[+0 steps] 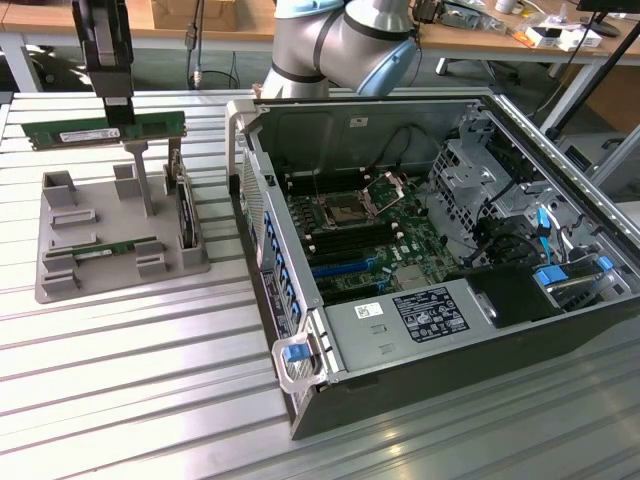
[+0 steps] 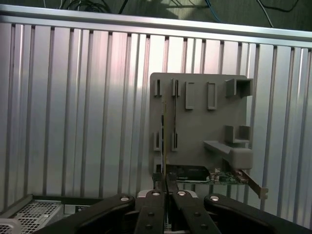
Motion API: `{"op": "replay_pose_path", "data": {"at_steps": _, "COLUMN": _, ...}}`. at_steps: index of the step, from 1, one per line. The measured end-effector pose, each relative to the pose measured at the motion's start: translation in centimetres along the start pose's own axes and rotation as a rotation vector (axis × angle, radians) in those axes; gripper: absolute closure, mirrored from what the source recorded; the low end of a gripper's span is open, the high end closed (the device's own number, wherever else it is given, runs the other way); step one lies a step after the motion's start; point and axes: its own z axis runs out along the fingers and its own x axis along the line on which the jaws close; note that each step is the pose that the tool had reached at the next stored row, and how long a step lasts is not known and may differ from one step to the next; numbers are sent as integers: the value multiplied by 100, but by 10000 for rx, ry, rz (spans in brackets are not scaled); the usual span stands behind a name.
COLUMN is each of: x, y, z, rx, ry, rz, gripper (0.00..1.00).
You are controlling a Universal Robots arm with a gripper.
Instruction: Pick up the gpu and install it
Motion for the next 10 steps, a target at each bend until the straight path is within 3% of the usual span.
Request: {"op": "replay_pose_path", "data": {"at_steps": 10, "x": 8, "y": -122, "z": -6, "rx": 0, "ry": 0, "rz": 0, "gripper": 88}}
